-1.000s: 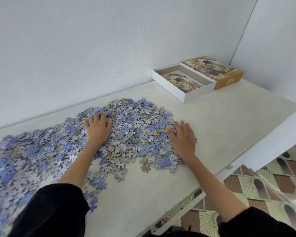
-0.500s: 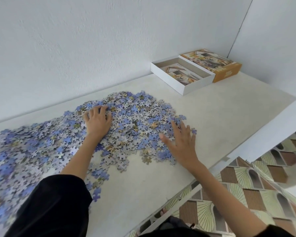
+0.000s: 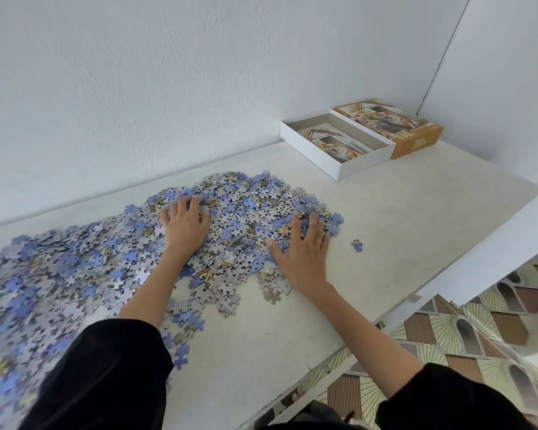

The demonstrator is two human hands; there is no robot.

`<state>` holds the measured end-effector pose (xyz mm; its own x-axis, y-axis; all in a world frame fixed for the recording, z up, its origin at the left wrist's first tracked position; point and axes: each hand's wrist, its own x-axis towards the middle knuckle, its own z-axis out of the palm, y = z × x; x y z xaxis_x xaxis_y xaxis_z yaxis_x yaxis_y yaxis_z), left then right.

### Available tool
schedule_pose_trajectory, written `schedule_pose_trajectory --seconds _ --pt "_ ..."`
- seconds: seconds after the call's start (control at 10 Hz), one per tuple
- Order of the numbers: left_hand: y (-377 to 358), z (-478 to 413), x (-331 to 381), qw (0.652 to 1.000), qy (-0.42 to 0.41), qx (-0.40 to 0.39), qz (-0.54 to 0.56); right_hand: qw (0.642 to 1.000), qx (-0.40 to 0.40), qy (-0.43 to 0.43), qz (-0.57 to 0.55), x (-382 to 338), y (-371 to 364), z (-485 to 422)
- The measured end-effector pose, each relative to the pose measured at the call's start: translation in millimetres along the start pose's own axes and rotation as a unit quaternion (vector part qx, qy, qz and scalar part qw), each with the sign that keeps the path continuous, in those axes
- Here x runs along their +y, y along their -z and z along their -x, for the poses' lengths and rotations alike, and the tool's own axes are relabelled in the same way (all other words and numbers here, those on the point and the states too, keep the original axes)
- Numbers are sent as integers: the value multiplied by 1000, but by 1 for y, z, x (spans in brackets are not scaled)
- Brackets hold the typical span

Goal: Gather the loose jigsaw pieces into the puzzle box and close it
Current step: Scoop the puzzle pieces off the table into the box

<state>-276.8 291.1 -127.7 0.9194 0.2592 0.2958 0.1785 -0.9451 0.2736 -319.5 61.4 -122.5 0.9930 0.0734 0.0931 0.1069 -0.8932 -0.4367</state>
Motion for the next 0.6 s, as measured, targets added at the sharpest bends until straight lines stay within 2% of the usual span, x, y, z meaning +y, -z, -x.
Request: schedule_pose_trajectory --seconds 0.1,0.2,0.3,0.4,0.6 --pt "-1 0 0 1000 -2 8 3 994 102 0 -48 6 10 -3" --pt "-1 -1 -1 1000 -3 12 2 976 198 -39 -88 31 28 -14" --pt "-2 -1 -1 1000 -3 14 1 982 117 -114 -95 69 37 -31" --pt "-4 -2 -2 1000 -4 16 0 985 26 -109 -132 79 35 -40" --pt "-4 -2 -2 1000 -5 15 -2 986 -19 -32 -163 50 28 -43"
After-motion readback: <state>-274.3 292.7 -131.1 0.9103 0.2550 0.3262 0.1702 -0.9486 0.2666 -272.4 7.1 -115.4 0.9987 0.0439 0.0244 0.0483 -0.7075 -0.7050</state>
